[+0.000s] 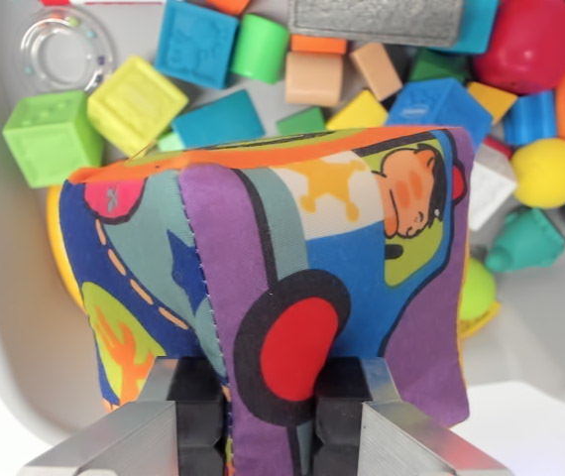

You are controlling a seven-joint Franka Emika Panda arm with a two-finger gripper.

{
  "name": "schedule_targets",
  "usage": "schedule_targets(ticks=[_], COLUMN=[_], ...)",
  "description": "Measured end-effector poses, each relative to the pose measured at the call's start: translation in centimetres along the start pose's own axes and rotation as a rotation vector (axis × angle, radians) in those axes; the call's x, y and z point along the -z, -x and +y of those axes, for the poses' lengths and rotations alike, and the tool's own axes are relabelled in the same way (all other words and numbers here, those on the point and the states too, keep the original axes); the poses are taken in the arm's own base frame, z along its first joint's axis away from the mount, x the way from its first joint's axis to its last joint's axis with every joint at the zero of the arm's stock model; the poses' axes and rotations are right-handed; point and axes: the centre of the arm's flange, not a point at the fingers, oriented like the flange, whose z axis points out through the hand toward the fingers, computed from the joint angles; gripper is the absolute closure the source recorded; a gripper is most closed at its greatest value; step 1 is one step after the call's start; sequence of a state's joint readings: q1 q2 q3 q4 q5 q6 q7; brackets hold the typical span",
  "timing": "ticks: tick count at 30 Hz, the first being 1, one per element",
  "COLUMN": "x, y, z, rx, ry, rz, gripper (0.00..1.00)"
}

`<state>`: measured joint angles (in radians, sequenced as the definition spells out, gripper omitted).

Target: Pick an object from the bin

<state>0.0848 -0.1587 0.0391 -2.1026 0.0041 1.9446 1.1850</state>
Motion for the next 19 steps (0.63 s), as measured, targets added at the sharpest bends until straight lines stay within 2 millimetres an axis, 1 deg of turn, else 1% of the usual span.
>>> schedule_targets(ticks=[7,19], x=[0.47,0.37], y=[0.0,-0.01], z=[0.01,-0.01], rx=[0.0,0.0], ry=[0.001,0.003], rz=[0.0,-0.001], gripper=[1.0,1.0])
